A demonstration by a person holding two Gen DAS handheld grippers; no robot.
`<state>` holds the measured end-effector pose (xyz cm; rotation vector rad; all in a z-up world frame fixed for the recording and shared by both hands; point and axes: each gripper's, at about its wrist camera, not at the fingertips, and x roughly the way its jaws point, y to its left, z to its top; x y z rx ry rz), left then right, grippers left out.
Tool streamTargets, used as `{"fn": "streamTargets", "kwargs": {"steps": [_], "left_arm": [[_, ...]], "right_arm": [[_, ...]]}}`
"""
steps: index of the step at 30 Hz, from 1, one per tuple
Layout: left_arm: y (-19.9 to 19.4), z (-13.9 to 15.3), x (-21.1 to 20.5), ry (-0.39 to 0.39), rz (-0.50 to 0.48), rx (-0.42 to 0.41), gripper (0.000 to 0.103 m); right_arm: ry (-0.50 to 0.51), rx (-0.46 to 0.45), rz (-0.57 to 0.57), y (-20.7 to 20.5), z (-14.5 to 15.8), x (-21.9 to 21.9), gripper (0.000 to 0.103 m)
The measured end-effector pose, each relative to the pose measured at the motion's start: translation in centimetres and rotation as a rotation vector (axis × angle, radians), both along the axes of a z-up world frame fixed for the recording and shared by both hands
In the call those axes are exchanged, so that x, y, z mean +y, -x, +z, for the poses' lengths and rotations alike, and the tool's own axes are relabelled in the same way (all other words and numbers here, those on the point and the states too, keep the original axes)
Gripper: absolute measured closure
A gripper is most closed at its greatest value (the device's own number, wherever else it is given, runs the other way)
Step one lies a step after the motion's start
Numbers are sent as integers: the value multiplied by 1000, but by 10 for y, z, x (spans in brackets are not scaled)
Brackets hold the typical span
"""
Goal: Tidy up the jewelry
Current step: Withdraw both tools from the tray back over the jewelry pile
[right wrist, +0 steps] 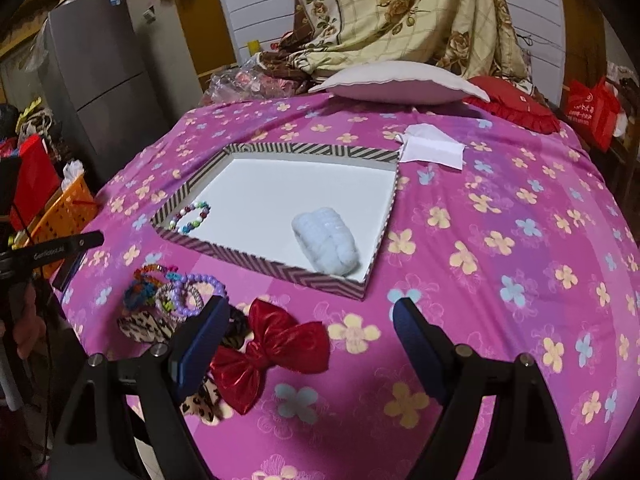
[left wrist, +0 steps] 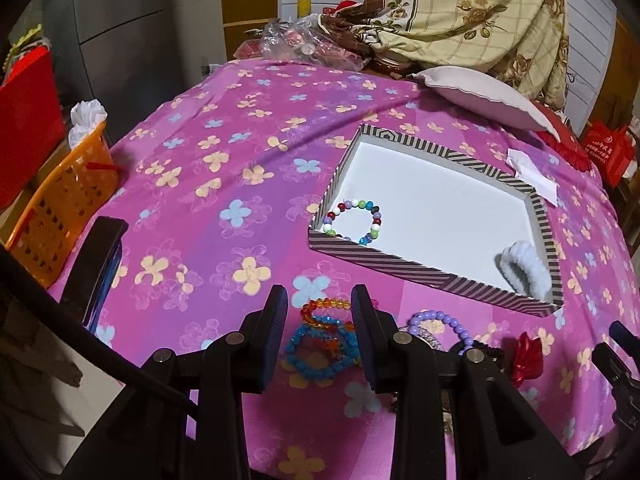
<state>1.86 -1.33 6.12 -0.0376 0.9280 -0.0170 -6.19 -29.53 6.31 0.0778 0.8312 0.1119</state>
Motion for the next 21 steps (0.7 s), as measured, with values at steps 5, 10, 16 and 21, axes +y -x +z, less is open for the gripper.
{"fn": "streamTargets", "kwargs": {"steps": [5,10,16,21], "left_arm": [[0,-3,2,28,-6,6,55],[1,-6,6,49,-12,7,55],[-2,-11,23,128,-21,41,55],[-5,-20,48,211,-2,81,55]], "right_arm": [[52,24,40,-1,-1,16,16],[75,37,45,-1,1,23,15],[137,70,29,3,-4,17,15],[83,104,11,10,-14,0,15]]}}
